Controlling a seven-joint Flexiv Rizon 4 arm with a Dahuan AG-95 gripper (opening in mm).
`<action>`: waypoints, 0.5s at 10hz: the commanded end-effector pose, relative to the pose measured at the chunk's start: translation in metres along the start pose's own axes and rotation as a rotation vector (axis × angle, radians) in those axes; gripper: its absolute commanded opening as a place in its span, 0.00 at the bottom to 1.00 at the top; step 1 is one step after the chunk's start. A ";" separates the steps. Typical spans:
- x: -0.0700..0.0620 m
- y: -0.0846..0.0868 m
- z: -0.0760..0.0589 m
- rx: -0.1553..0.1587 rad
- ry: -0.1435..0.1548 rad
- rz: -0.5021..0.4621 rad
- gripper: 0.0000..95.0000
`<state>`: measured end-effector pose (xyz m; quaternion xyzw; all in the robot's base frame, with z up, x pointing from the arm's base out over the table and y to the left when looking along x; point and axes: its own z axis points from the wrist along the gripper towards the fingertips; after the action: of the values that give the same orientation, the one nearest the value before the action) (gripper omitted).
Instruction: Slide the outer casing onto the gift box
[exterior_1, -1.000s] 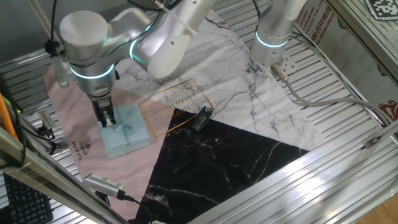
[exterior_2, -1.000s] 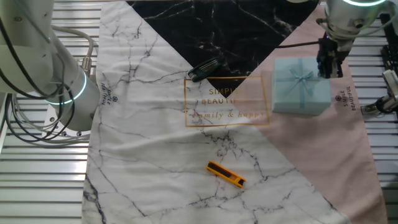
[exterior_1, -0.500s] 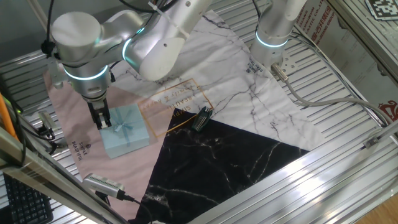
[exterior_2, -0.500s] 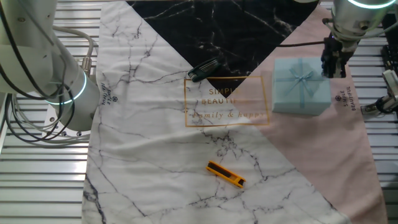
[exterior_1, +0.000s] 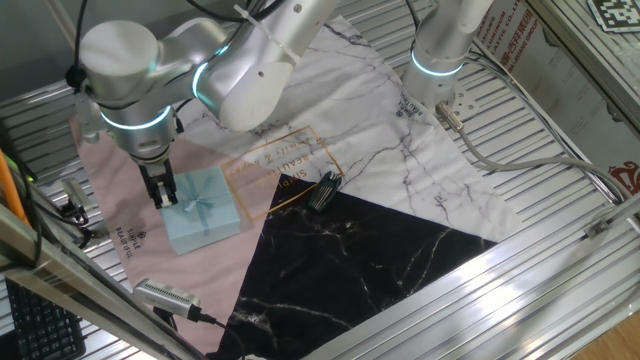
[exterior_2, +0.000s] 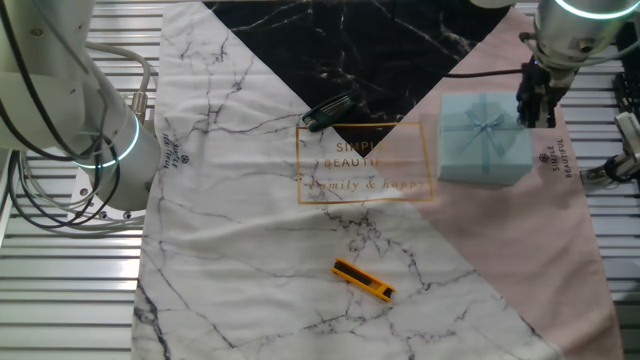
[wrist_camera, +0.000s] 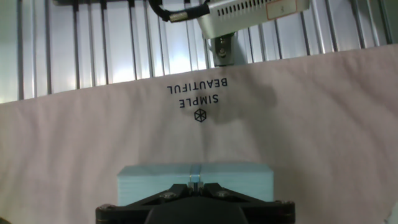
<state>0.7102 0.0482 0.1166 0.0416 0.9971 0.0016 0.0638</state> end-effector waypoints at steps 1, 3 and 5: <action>0.000 0.000 0.000 0.003 -0.004 -0.012 0.00; 0.000 0.000 0.000 0.004 -0.005 -0.024 0.20; 0.001 0.000 0.000 0.006 -0.006 -0.028 0.40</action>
<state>0.7090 0.0480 0.1178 0.0279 0.9974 -0.0030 0.0667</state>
